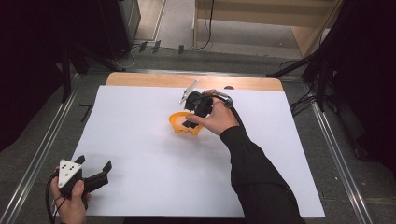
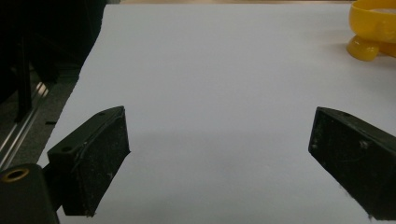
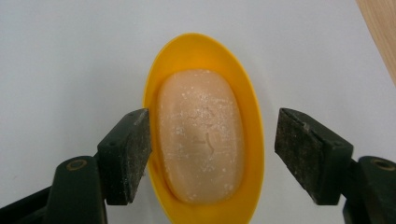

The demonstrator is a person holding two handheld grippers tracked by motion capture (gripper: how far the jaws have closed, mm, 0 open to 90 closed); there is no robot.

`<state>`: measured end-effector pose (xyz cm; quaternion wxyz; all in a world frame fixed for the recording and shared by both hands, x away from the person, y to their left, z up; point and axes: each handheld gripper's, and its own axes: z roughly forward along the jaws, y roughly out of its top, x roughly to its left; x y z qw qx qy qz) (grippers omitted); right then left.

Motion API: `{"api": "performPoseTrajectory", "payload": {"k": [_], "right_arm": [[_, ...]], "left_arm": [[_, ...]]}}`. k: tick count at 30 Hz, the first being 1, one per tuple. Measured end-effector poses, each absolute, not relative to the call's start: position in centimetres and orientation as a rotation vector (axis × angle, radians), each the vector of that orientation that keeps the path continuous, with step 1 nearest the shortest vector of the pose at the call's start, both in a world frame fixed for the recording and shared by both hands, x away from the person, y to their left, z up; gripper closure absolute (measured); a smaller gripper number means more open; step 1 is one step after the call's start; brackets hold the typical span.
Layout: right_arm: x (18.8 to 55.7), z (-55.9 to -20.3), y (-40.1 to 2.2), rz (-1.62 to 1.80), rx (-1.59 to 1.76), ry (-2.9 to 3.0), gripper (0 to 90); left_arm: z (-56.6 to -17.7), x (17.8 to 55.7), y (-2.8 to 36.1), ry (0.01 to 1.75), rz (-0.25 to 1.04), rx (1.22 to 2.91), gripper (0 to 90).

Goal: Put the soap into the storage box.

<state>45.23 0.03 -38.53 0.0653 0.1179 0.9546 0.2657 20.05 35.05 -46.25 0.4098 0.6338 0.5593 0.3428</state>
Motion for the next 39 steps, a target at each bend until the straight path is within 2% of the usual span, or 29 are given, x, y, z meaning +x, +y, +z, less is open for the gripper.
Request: {"api": "performPoseTrajectory", "payload": {"k": [13, 16, 18, 39], "right_arm": [[44.7, -38.6, -1.7, 0.832, 0.390, 2.872, 29.3], [44.4, -38.6, -2.6, 0.859, 0.398, 2.852, 24.6], [44.0, -38.5, -3.2, 0.855, 0.394, 2.836, 15.2], [42.1, -39.5, -9.2, 0.977, 0.618, 2.753, 13.4]], "left_arm": [[-46.2, 20.0, 35.1, 1.408, 0.863, 1.600, 5.7], [-46.2, 20.0, 35.1, 1.409, 0.862, 1.599, 5.7], [-46.2, 20.0, 35.1, 1.409, 0.863, 1.601, 5.7], [-46.2, 20.1, 35.0, 1.410, 0.864, 1.604, 5.7]]}}
